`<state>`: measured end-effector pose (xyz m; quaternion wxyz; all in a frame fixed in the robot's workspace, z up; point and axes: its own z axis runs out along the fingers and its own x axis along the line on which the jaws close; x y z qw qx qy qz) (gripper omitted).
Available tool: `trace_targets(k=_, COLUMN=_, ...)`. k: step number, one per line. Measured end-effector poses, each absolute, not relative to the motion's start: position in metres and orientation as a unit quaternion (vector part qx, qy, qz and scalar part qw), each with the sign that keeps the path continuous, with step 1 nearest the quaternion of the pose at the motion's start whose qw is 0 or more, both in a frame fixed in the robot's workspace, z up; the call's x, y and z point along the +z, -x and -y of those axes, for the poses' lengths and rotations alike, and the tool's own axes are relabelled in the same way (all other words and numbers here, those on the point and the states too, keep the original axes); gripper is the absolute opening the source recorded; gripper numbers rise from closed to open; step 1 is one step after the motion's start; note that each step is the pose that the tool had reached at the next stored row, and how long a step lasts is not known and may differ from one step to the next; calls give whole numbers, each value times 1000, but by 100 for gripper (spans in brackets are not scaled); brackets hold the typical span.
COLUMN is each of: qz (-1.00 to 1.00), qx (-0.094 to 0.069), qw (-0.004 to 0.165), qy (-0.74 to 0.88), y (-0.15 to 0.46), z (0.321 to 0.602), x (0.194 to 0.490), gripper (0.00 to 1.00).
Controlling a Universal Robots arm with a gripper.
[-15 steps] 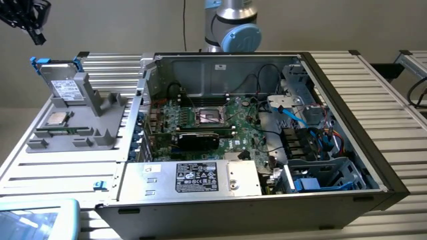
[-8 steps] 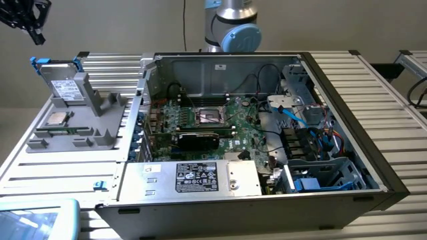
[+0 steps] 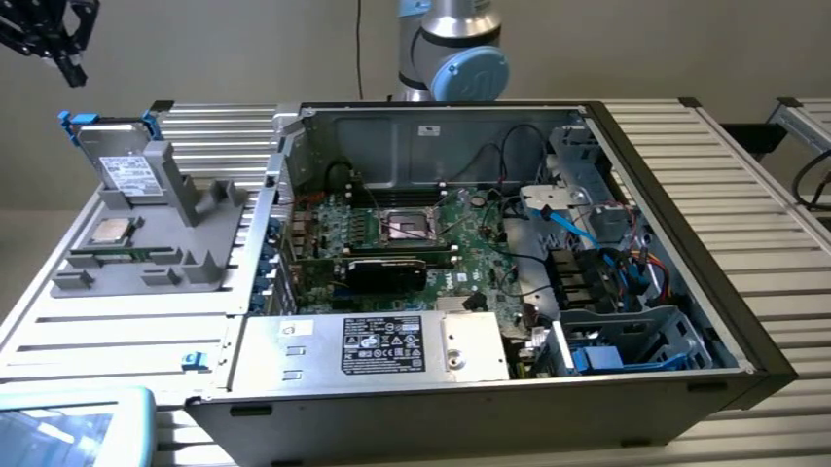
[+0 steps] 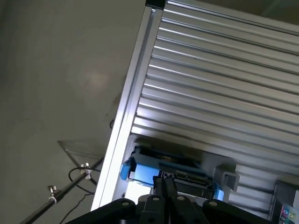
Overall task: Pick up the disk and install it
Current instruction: 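Pick up the disk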
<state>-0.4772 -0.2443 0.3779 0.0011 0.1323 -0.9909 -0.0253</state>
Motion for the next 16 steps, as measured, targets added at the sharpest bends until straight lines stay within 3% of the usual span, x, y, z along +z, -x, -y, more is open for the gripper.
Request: trace_targets(k=16, qz=962, qx=-23, qw=6, qy=-273, y=477, z=244, x=378, gripper=11)
